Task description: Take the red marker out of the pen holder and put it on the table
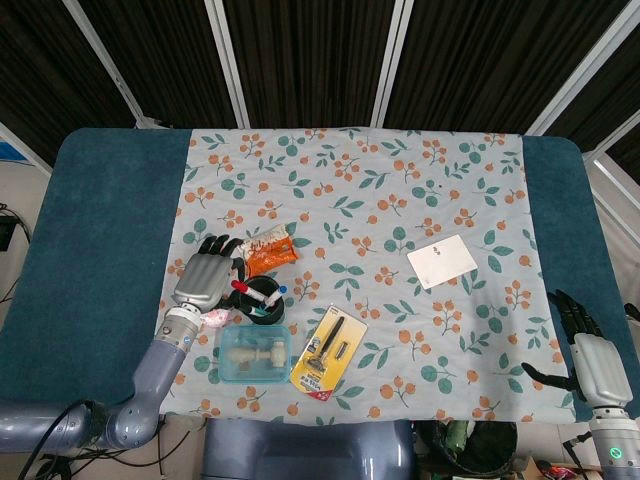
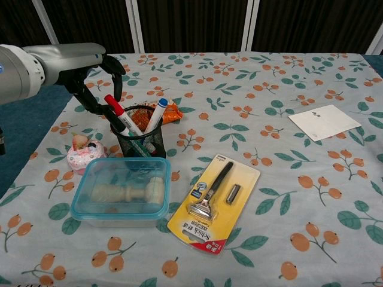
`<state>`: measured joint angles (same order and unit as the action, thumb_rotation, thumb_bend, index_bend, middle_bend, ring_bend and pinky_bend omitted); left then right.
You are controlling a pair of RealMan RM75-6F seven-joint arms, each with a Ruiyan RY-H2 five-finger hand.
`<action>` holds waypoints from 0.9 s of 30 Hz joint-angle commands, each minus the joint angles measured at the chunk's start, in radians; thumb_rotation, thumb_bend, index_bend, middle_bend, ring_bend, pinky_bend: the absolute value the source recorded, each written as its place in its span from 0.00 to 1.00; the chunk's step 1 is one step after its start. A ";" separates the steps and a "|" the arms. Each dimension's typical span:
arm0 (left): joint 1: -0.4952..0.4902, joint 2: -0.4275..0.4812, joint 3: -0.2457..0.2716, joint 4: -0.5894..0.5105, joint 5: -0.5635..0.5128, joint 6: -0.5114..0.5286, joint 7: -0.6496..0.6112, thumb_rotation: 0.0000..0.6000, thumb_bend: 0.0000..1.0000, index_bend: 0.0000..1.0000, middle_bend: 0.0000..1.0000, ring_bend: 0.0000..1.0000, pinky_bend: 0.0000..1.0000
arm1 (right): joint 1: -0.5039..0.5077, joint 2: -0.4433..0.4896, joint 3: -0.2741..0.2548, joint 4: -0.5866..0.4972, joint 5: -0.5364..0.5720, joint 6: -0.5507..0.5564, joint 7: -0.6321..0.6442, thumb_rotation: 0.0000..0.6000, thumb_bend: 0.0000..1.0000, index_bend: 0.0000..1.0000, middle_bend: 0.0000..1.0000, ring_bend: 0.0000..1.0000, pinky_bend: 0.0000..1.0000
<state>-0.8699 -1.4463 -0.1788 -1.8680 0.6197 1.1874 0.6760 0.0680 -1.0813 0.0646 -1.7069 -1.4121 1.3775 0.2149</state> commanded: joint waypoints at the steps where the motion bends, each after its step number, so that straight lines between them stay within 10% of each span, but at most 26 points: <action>1: 0.000 0.000 -0.001 -0.001 -0.001 0.001 0.000 1.00 0.36 0.53 0.11 0.00 0.06 | 0.000 0.000 0.000 0.000 0.000 0.000 0.000 1.00 0.24 0.00 0.00 0.00 0.13; 27: 0.000 0.000 0.007 0.000 0.012 0.004 0.003 1.00 0.36 0.53 0.11 0.00 0.06 | 0.000 0.001 0.000 0.000 0.000 -0.002 0.002 1.00 0.24 0.00 0.00 0.00 0.13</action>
<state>-0.8699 -1.4465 -0.1722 -1.8679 0.6322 1.1913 0.6790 0.0682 -1.0801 0.0646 -1.7071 -1.4119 1.3758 0.2168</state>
